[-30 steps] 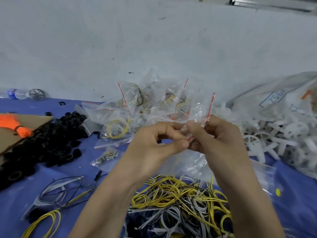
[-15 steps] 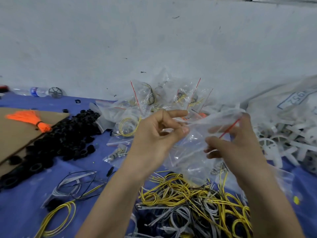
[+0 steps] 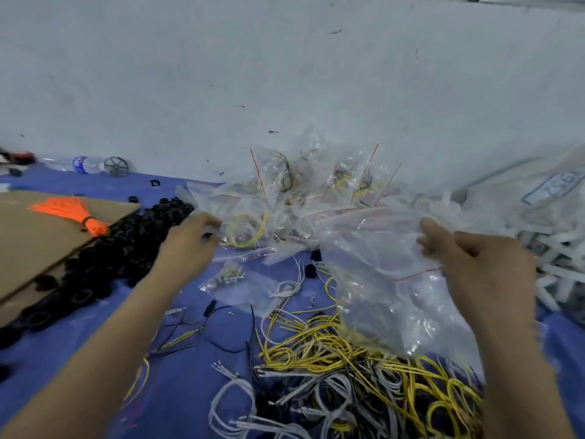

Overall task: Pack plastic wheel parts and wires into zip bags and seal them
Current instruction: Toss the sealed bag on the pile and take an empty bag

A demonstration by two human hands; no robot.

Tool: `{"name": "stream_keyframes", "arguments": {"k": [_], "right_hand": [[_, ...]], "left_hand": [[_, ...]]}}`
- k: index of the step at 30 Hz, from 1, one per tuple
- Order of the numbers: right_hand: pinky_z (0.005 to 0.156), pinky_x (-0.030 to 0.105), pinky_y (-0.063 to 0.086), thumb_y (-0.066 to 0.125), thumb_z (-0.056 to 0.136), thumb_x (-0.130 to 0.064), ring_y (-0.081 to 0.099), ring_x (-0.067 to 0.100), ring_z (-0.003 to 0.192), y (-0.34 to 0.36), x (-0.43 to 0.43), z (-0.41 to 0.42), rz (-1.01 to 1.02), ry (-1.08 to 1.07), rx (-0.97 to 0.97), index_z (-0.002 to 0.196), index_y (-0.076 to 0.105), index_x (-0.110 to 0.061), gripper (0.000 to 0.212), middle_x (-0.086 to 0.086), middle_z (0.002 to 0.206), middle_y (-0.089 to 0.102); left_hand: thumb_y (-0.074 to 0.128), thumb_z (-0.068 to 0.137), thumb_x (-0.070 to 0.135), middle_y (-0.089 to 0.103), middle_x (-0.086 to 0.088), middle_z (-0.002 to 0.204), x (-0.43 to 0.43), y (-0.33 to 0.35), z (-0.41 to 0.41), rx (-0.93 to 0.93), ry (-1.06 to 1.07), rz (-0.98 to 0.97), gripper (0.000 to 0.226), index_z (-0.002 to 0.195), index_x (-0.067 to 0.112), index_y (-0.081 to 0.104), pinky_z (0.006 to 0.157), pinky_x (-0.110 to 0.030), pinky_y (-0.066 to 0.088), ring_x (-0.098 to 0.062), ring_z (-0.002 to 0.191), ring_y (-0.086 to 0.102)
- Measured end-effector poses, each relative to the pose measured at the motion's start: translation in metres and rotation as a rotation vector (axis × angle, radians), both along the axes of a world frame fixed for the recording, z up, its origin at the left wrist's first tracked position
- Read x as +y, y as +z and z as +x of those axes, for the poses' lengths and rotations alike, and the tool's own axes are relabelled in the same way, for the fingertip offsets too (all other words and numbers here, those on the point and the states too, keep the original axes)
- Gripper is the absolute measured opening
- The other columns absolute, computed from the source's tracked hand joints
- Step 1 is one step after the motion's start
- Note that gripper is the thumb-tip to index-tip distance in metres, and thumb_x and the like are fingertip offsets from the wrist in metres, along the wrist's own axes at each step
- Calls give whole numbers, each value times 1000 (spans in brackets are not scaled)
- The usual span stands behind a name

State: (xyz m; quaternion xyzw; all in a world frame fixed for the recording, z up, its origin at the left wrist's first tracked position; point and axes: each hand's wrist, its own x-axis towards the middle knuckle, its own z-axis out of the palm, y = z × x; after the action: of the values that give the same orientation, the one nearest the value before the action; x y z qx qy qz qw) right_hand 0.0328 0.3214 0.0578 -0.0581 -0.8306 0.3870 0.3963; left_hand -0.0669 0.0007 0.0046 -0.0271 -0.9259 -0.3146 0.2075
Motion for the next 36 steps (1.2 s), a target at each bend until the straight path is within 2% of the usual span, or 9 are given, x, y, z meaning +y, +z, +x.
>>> {"name": "stream_keyframes", "arguments": {"k": [4,7,11,16,19,22,25,31,36], "right_hand": [[65,38,48,50,87,-53,61,25,63,8,0,3,-202,-114,366,73,69,-5,53,13,63,65],[55,33,30,52,93,-38,45,20,51,9,-8,3,4,-130,367,58,53,4,54,12,50,50],[48,25,24,59,92,-31,22,15,45,-1,-19,-4,290,143,-130,47,40,-6,55,2,42,26],[51,27,37,55,93,-38,44,13,45,-15,-27,-11,306,334,-574,83,65,12,52,29,84,66],[65,36,51,54,94,-37,67,21,64,-19,-35,-13,278,370,-595,81,63,15,54,26,88,69],[64,36,50,53,94,-37,64,40,77,-22,-40,-14,285,393,-570,82,65,12,52,27,89,68],[57,30,47,53,93,-40,63,30,60,-20,-42,-10,239,394,-548,81,70,6,51,19,74,70],[49,16,40,53,91,-41,59,12,44,-7,-36,-4,17,494,-497,55,66,-7,51,3,54,67],[45,16,41,55,92,-35,54,9,40,-1,-30,1,-30,445,-452,61,69,-9,43,3,48,62]], "left_hand": [[36,101,26,32,-5,148,-65,-70,-34,-547,154,-538,41,142,26,34,110,-46,24,-27,134,30],[39,100,21,40,-5,128,-77,-97,-34,-360,219,-678,30,127,28,48,88,-42,44,-33,107,39],[49,96,19,39,-9,104,-73,-86,-33,-325,174,-592,22,117,16,53,69,-38,43,-30,82,48],[57,94,16,55,-15,106,-45,-52,-19,-172,129,-190,30,124,11,54,67,-32,46,-24,74,53],[66,88,13,69,-8,77,0,-6,6,19,-23,524,12,85,3,62,56,-17,50,-14,58,63],[67,77,13,74,-6,80,49,48,49,43,-495,1026,7,78,7,71,70,-17,53,-16,78,72],[62,84,6,73,-10,87,89,62,80,48,-852,790,9,84,9,70,74,-20,54,-19,85,71],[52,96,12,62,4,76,122,45,75,249,-755,61,10,91,12,60,68,-32,48,-8,72,61],[66,85,33,64,8,94,116,43,71,85,-667,0,17,98,23,61,55,-19,46,6,52,58]]}}
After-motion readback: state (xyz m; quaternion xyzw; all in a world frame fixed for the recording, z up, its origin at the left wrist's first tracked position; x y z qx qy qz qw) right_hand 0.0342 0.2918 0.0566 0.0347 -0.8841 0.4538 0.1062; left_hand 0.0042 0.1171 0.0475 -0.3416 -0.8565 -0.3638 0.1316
